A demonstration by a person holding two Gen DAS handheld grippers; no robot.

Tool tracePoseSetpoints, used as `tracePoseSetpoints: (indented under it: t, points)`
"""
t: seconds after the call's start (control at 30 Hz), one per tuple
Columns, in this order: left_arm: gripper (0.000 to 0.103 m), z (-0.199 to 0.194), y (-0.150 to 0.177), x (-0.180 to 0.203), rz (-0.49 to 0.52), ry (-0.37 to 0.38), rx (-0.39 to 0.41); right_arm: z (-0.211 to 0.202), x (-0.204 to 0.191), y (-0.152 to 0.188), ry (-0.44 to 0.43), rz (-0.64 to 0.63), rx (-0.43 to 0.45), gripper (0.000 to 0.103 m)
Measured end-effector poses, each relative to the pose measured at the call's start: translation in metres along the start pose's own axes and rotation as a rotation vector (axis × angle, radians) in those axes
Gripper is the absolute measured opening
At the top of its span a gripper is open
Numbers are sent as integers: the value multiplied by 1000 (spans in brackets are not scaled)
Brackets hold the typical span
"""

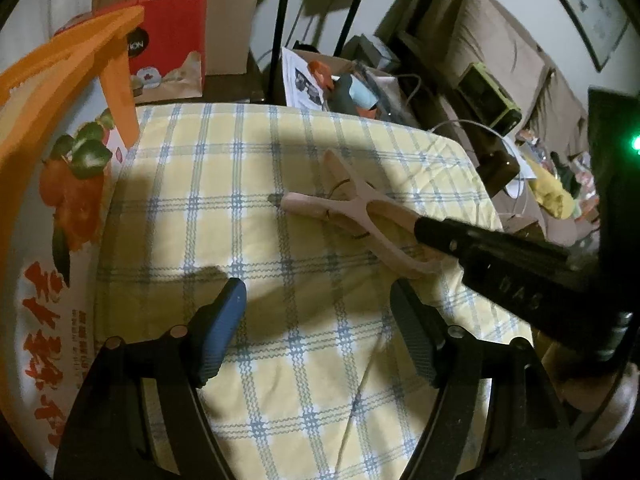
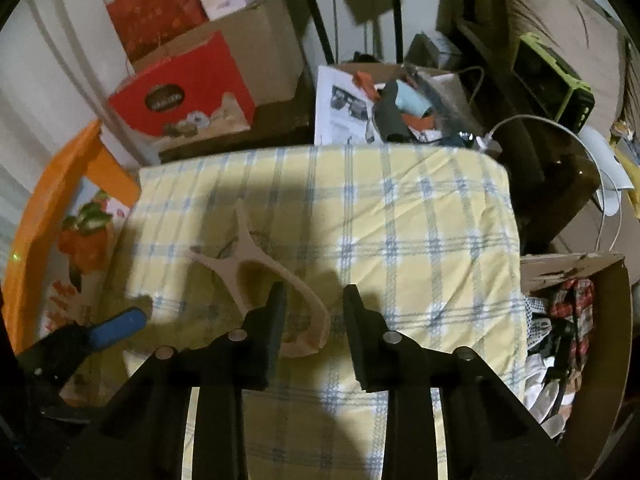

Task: Organize objects
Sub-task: 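Grasp the pink plastic clip with the right gripper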

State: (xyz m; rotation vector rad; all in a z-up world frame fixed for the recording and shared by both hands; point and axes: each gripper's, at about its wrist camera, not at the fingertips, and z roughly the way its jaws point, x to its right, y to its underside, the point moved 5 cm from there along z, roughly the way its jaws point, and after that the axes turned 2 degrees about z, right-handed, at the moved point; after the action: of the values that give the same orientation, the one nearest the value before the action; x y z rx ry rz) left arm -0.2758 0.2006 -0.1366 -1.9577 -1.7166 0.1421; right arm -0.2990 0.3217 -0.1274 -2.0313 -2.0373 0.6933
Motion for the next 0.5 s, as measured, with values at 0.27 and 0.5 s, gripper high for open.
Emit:
tracePoseSetpoints:
  t: [0.27, 0.5]
  points:
    - [71, 3, -2, -8, -72, 40, -1, 1, 10, 19, -45, 54, -31, 12]
    - [70, 10, -2, -6, -78, 45, -20, -9, 8, 38, -64, 70, -37, 12]
